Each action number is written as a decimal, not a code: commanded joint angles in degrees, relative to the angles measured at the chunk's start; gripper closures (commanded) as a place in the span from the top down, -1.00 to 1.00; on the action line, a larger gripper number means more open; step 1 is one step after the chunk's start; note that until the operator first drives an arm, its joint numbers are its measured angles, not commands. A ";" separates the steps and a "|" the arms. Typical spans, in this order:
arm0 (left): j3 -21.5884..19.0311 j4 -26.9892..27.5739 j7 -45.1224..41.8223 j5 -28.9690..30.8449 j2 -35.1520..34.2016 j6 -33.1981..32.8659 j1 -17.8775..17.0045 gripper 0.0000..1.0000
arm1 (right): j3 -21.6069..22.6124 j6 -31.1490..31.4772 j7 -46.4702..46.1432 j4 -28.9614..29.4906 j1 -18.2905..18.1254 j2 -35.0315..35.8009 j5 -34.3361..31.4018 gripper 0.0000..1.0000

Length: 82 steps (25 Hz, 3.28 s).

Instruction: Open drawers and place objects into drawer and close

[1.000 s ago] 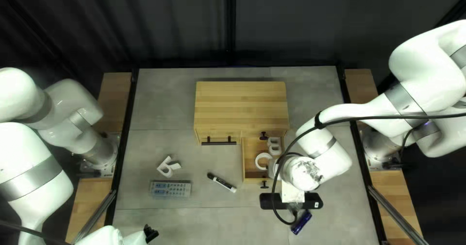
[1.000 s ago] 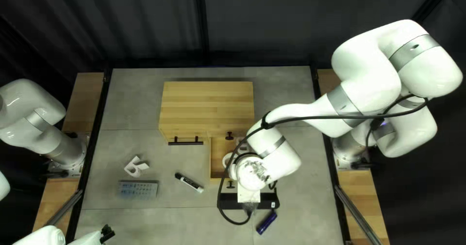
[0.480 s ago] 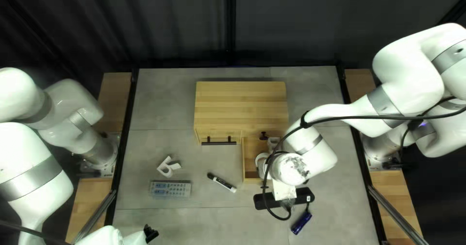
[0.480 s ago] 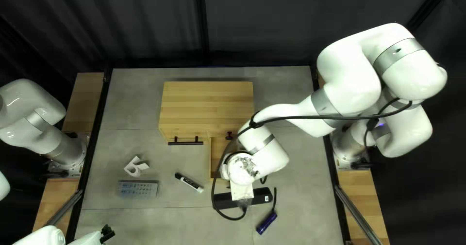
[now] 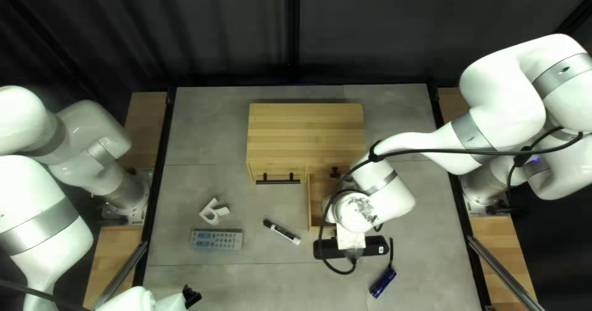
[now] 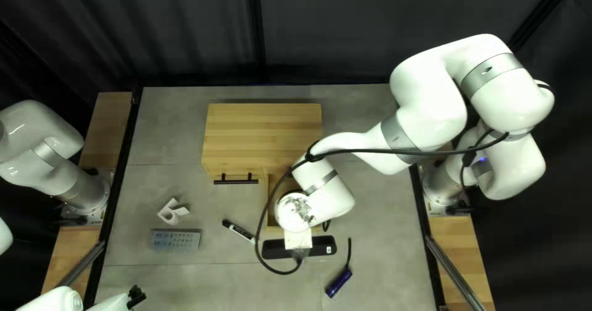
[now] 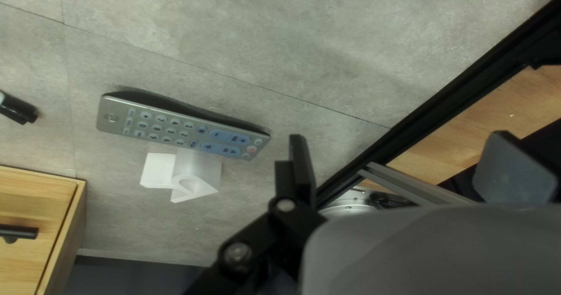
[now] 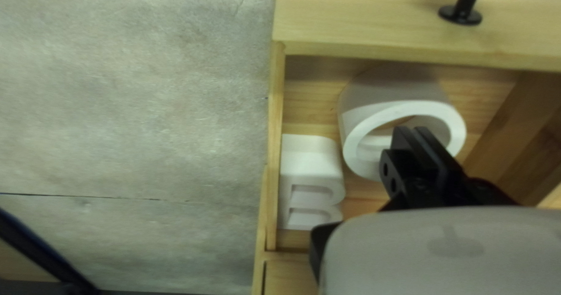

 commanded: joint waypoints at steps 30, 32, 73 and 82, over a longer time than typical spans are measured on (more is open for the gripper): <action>0.00 0.00 0.00 0.00 0.00 0.00 0.00 1.00 | -2.90 -2.36 22.58 1.88 -1.35 1.57 10.32 -1.00; 0.00 0.00 0.00 0.00 0.00 0.00 0.00 1.00 | -3.00 -2.89 23.15 1.56 -1.36 1.48 10.34 -1.00; 0.00 0.00 0.00 0.00 0.00 0.00 0.00 1.00 | -4.48 -10.11 24.58 -2.57 -2.19 1.34 7.99 -1.00; 0.00 0.00 0.00 0.00 0.00 0.00 0.00 1.00 | -5.56 -9.21 24.89 -1.39 -2.44 1.96 6.28 -1.00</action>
